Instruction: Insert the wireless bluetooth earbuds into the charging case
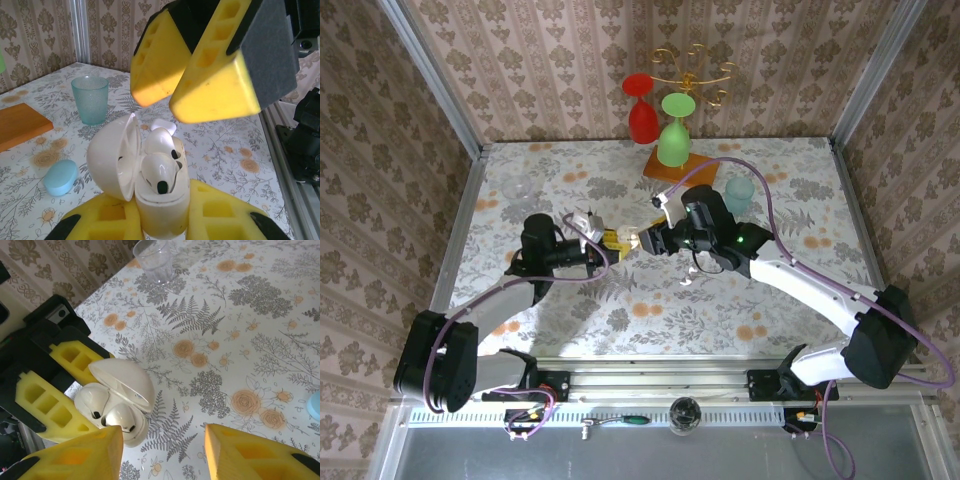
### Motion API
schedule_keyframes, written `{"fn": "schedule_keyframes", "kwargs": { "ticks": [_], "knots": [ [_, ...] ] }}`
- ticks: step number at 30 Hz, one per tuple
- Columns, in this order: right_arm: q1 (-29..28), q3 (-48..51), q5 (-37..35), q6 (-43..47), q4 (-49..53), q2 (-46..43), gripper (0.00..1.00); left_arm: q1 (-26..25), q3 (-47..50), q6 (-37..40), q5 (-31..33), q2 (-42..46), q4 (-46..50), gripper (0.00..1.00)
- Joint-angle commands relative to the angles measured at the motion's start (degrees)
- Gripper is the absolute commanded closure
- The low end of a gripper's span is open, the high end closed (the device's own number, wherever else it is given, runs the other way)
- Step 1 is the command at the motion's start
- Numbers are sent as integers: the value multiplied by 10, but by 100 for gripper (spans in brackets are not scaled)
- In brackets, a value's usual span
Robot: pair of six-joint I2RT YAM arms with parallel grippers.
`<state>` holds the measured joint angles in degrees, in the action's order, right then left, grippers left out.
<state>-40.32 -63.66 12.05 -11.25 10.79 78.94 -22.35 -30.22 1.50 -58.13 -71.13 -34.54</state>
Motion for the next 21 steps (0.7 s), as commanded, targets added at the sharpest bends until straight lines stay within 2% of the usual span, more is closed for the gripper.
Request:
{"fn": "schedule_keyframes", "kwargs": {
  "ticks": [1, 5, 10, 15, 17, 21],
  "knots": [
    [7, -2, 19, -20, -21, -8, 50, 8, 8, 3, -11, 11, -20, 100],
    [30, 4, 67, -78, -51, -21, 44, 3, 15, 66, 27, 6, -9, 100],
    [31, -73, 54, -109, 44, 33, 37, -29, 16, 180, 118, 11, 21, 100],
    [31, -144, 45, -109, 127, 103, 35, -34, 0, 216, 138, 7, 47, 100],
    [31, -164, 53, -112, 149, 123, 34, -53, -3, 227, 145, 9, 60, 100],
    [29, -185, 64, -106, 187, 149, 34, -53, -2, 224, 149, 13, 64, 100]
  ]
}}
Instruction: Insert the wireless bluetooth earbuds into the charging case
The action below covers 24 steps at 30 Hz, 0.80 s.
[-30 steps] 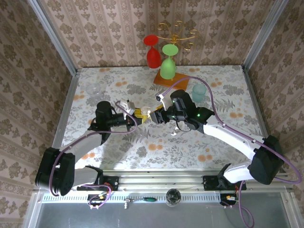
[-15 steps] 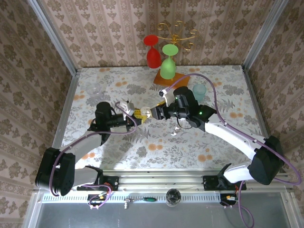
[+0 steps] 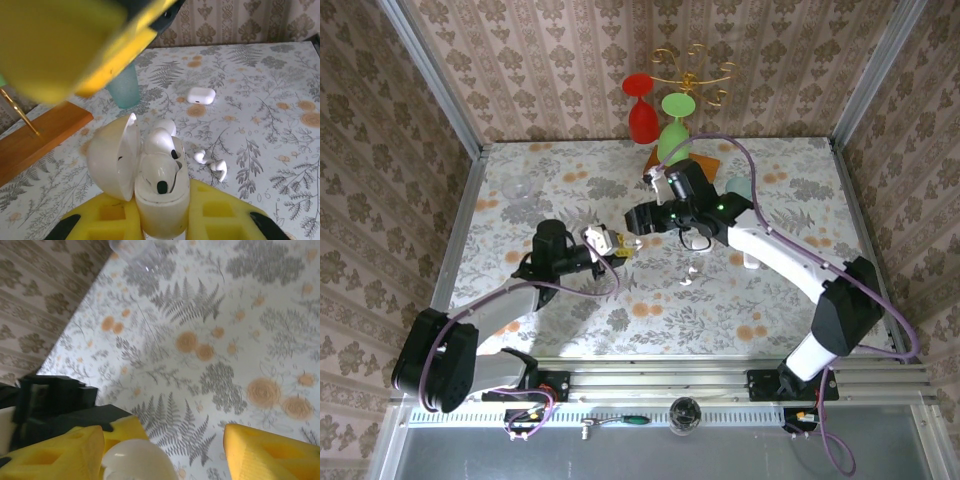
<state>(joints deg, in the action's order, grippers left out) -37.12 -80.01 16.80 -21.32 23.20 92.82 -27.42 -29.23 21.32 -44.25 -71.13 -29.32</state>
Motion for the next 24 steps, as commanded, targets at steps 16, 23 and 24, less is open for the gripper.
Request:
{"fn": "schedule_keyframes", "kwargs": {
  "ticks": [16, 23, 24],
  "knots": [
    [14, 60, 62, 28, 79, -76, 34, 9, -4, -79, -20, 16, -43, 100],
    [34, 86, 104, 19, 9, -110, 35, 9, 5, -57, -49, 25, -30, 100],
    [34, 73, 104, 17, 14, -100, 35, 8, 8, -44, -47, 29, -26, 100]
  ]
}}
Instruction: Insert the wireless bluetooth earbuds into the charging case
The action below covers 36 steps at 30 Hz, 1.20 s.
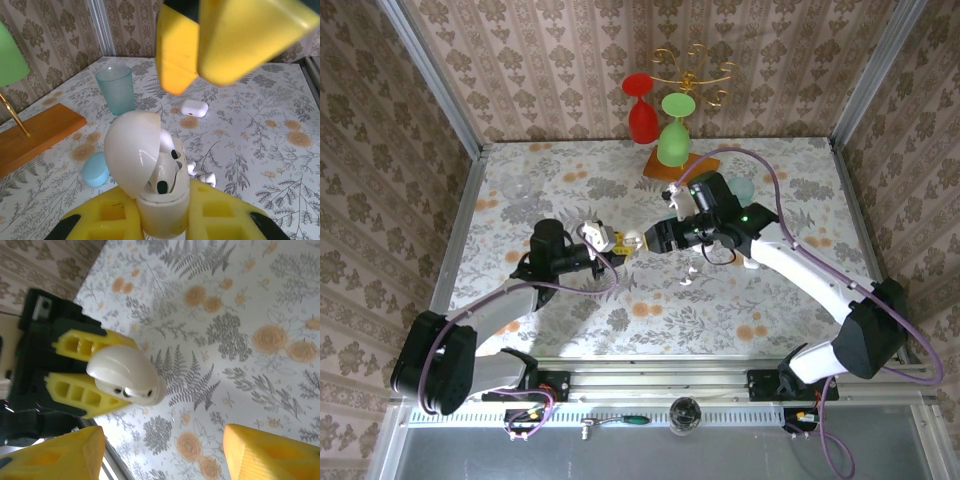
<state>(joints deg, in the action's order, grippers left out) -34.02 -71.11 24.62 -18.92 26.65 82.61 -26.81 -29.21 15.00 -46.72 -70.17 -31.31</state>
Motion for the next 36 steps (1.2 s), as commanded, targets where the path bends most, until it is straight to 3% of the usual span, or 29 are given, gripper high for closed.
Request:
{"fn": "schedule_keyframes", "kwargs": {
  "ticks": [1, 9, 14, 21, 28, 32, 36],
  "knots": [
    [3, -31, 25, -12, -12, 15, 35, -2, 8, 34, -19, 22, 1, 100],
    [-4, -110, 17, -29, 38, 102, 36, -14, 3, 62, -14, 27, 25, 100],
    [-6, -70, 55, -11, 29, 80, 35, -8, -2, -5, 14, 28, 13, 100],
    [-3, -7, 76, 37, -30, 11, 33, 3, -10, -63, -46, 18, -11, 100],
    [-10, 48, 125, 217, -85, -25, 30, 3, -33, -145, -192, 8, -13, 100],
    [-20, 47, 147, 272, -83, -25, 33, -3, -39, -163, -214, 5, -14, 100],
    [-32, 50, 166, 288, -89, -18, 48, -4, -43, -164, -215, 7, -13, 100]
  ]
}}
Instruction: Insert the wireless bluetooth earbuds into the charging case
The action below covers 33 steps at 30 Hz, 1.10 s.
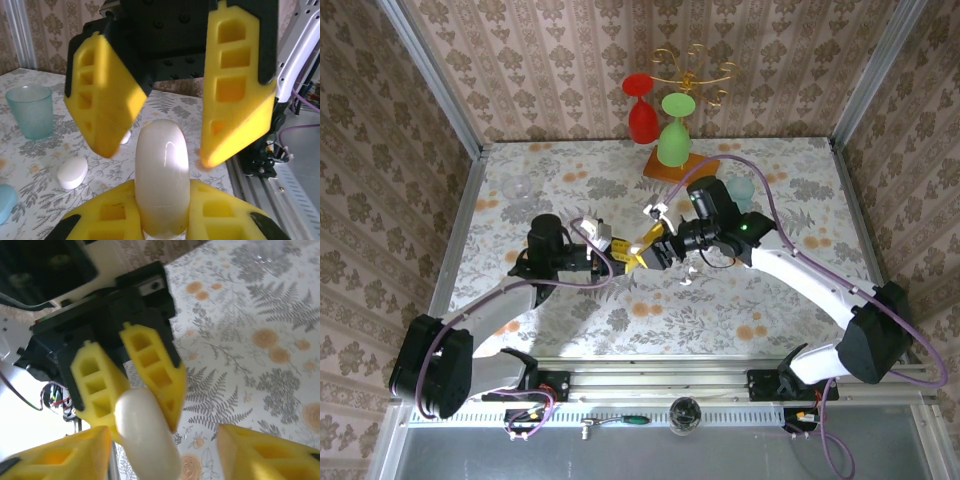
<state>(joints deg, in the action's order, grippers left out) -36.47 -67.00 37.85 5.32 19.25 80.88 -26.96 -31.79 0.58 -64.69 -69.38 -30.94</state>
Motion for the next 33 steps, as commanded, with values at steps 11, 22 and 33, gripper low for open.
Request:
{"fn": "schedule_keyframes", "kwargs": {
  "ticks": [11, 22, 33],
  "knots": [
    [-6, 35, 9, 17, -34, -26, 85, 0, -17, -6, -16, -2, -13, 88],
    [52, 132, -214, -250, -191, 7, 85, -6, 30, 190, 208, 43, 82, 8],
    [51, 75, -200, -376, -253, 190, 83, -19, 26, 223, 236, 7, 101, 2]
  ]
}}
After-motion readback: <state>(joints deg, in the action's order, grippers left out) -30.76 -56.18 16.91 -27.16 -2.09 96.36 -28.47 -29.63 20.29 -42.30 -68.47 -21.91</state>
